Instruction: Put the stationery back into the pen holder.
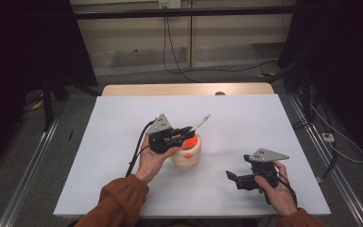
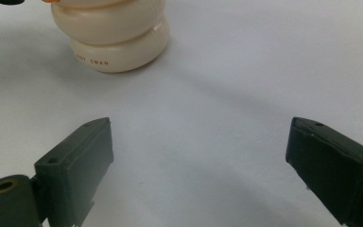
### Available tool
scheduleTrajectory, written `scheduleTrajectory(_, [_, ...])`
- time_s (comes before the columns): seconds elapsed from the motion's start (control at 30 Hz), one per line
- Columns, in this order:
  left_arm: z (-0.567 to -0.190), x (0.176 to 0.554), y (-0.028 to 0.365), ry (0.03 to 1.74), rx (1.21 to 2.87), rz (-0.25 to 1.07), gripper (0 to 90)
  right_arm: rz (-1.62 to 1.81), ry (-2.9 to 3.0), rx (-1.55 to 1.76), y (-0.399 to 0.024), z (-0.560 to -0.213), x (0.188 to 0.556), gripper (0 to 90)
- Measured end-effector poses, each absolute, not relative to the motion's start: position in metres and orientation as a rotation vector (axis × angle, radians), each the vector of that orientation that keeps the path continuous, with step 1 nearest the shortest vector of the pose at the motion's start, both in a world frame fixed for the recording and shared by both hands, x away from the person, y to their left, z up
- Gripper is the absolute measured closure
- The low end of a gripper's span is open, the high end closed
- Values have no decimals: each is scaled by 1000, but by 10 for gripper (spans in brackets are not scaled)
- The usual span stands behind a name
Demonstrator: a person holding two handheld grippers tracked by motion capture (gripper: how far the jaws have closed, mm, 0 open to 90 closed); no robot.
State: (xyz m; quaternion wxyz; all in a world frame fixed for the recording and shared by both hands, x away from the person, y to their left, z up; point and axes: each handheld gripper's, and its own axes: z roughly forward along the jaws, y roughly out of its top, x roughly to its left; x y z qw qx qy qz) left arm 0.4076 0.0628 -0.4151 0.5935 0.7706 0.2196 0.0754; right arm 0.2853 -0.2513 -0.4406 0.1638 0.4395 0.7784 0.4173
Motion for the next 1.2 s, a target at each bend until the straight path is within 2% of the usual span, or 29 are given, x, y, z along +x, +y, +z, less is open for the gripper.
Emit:
scheduleTrajectory(0.13, [-419, 408, 65, 521, 1857, 169, 767, 1184, 2221, 1254, -251, -441, 286, 82])
scheduleTrajectory(0.37, [-419, 405, 66, 514, 1873, 154, 740, 1183, 2227, 1250, -251, -441, 286, 82])
scheduleTrajectory(0.47, [-416, 403, 70, 520, 1893, 140, 788, 1185, 2225, 1250, -251, -441, 286, 81])
scheduleTrajectory(0.53, [-410, 401, 75, 510, 1862, 138, 768, 1184, 2230, 1249, -251, -441, 286, 81])
scheduleTrajectory(0.63, [-404, 396, 80, 506, 1918, 141, 753, 1180, 2232, 1247, -251, -442, 286, 80])
scheduleTrajectory(0.83, [-404, 394, 80, 543, 2021, 141, 870, 1178, 2235, 1249, -250, -443, 287, 80])
scheduleTrajectory(0.93, [-403, 394, 77, 556, 2023, 136, 886, 1179, 2239, 1245, -249, -443, 287, 80])
scheduleTrajectory(1.07, [-401, 391, 79, 547, 2005, 144, 813, 1190, 2235, 1239, -250, -442, 287, 79])
scheduleTrajectory(1.2, [-399, 387, 90, 573, 1968, 160, 681, 1191, 2224, 1247, -251, -443, 287, 79])
